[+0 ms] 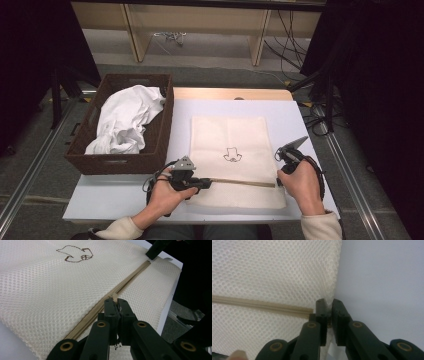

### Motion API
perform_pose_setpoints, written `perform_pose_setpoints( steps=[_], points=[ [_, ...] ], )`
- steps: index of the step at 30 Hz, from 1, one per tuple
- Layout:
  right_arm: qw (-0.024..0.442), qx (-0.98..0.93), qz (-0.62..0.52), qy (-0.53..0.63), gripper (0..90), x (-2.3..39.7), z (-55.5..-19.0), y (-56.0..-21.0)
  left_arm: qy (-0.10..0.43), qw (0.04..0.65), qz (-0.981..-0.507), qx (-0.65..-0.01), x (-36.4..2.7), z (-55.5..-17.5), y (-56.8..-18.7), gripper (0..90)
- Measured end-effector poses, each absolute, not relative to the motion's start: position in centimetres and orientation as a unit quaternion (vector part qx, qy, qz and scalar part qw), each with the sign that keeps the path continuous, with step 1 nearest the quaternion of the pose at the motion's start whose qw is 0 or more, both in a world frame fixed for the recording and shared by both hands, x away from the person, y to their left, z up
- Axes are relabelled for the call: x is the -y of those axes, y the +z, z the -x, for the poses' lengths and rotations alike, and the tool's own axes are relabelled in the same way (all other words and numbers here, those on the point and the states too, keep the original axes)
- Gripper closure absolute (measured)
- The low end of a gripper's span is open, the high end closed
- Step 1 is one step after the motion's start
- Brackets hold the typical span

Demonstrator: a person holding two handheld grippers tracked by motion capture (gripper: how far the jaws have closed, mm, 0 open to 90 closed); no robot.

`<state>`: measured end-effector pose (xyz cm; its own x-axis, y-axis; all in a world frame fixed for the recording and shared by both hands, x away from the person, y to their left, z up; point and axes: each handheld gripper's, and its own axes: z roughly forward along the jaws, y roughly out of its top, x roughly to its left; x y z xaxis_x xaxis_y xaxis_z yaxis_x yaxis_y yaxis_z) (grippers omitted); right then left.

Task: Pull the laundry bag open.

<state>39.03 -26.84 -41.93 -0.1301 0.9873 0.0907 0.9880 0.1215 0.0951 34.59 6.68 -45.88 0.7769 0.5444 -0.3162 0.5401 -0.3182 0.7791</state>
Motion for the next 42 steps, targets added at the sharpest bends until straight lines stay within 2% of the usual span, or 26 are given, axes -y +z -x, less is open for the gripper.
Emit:
perform_pose_setpoints(
  steps=[28, 32, 37, 42],
  points=[
    [0.004, 0.752, 0.657, -0.063, 85.4, 26.7, -39.1, -42.3, -0.004, 0.487, -0.797, -0.358, -9.0, -34.2, -46.7, 87.1],
    [0.014, 0.75, 0.659, -0.063, 85.4, 26.6, -39.1, -42.2, -0.006, 0.484, -0.796, -0.363, -9.3, -34.0, -46.8, 87.1],
    [0.001, 0.744, 0.665, -0.066, 85.4, 26.5, -39.2, -42.5, -0.001, 0.487, -0.794, -0.363, -9.7, -34.0, -46.8, 87.1],
    [0.012, 0.746, 0.663, -0.06, 85.4, 26.8, -39.2, -42.3, -0.003, 0.485, -0.794, -0.367, -10.3, -33.9, -47.0, 87.1]
  ],
)
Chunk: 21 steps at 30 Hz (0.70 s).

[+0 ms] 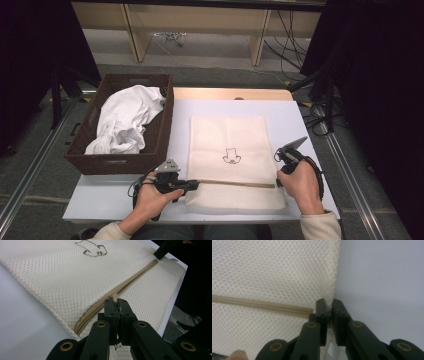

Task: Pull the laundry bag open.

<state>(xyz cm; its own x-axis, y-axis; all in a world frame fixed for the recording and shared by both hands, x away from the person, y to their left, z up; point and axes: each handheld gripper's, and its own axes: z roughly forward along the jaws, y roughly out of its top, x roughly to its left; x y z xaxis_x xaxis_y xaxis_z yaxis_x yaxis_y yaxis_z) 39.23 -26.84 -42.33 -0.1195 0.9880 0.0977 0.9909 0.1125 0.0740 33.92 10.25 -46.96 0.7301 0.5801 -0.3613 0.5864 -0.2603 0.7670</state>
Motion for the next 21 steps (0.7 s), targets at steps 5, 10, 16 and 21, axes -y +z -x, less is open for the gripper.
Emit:
perform_pose_setpoints(
  steps=[5, 10, 16, 21],
  points=[
    [0.008, 0.748, 0.661, -0.06, 85.4, 26.8, -39.2, -42.5, -0.002, 0.486, -0.791, -0.372, -10.9, -33.9, -47.0, 87.1],
    [0.013, 0.744, 0.665, -0.06, 85.4, 26.9, -39.2, -42.4, -0.001, 0.487, -0.787, -0.378, -11.4, -33.8, -47.0, 87.0],
    [0.013, 0.748, 0.661, -0.059, 85.4, 26.9, -39.2, -42.5, 0.004, 0.486, -0.785, -0.383, -11.8, -33.7, -47.1, 87.1],
    [0.017, 0.752, 0.657, -0.059, 85.4, 26.9, -39.2, -42.5, 0.006, 0.485, -0.786, -0.384, -12.1, -33.7, -47.1, 87.0]
  ],
)
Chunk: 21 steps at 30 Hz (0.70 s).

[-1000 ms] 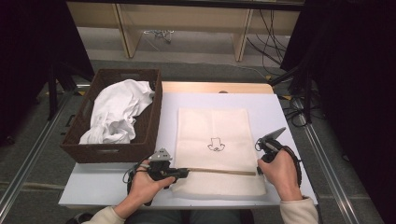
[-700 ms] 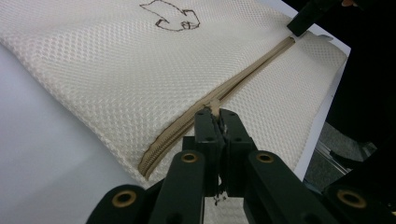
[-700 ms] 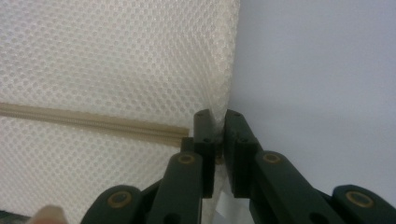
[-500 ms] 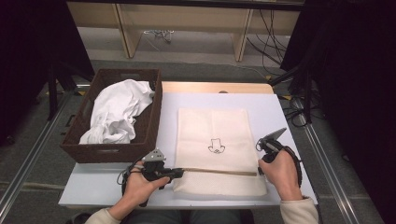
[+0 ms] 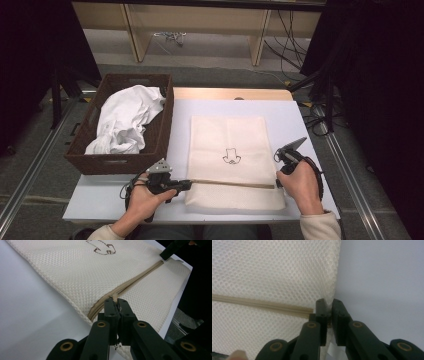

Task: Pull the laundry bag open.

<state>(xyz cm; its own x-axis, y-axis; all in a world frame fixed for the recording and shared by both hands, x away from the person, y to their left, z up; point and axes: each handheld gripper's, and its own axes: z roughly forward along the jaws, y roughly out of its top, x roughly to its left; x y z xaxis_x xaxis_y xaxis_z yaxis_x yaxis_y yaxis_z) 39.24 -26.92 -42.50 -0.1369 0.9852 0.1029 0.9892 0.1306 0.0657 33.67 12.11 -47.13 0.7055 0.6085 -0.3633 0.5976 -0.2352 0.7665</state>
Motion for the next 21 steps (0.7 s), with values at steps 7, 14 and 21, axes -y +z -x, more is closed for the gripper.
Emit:
perform_pose_setpoints(
  steps=[7, 14, 21],
  points=[
    [0.011, 0.747, 0.662, -0.06, 85.4, 26.9, -39.2, -42.5, 0.005, 0.487, -0.781, -0.392, -12.8, -33.7, -47.2, 87.0],
    [0.019, 0.747, 0.662, -0.059, 85.4, 26.9, -39.3, -42.6, 0.006, 0.489, -0.777, -0.397, -13.4, -33.6, -47.2, 87.0],
    [0.019, 0.745, 0.664, -0.061, 85.4, 26.9, -39.2, -42.7, 0.008, 0.485, -0.778, -0.4, -13.8, -33.6, -47.3, 87.0]
  ],
)
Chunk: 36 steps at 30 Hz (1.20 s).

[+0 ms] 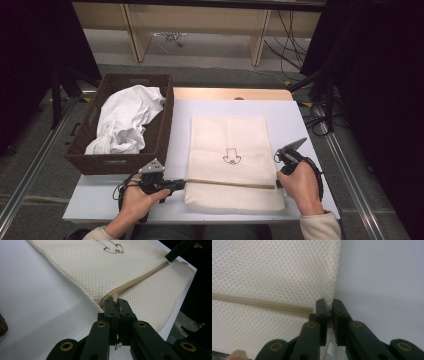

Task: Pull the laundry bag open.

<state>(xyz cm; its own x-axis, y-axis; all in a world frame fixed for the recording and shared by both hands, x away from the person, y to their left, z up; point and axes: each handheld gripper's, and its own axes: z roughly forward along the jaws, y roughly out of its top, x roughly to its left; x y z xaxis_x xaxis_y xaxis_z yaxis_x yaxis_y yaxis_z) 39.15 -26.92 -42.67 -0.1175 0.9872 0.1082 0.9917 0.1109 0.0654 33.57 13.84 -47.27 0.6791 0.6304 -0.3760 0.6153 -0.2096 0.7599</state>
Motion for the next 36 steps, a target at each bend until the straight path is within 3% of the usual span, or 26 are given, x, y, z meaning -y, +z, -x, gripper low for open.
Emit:
perform_pose_setpoints(
  steps=[22, 24, 27, 36],
  points=[
    [0.03, 0.744, 0.665, -0.056, 85.4, 26.9, -39.3, -43.3, 0.021, 0.472, -0.779, -0.412, -15.1, -33.5, -47.6, 87.0],
    [0.013, 0.761, 0.644, -0.073, 85.4, 27.3, -39.3, -43.6, 0.018, 0.473, -0.778, -0.413, -15.1, -33.5, -47.7, 87.0],
    [0.032, 0.744, 0.666, -0.056, 85.4, 27.0, -39.4, -43.4, 0.02, 0.472, -0.779, -0.412, -15.0, -33.4, -47.8, 87.0],
    [0.025, 0.747, 0.663, -0.049, 84.7, 26.5, -39.3, -43.6, 0.043, 0.447, -0.805, -0.387, -14.4, -33.3, -47.6, 86.8]
  ],
)
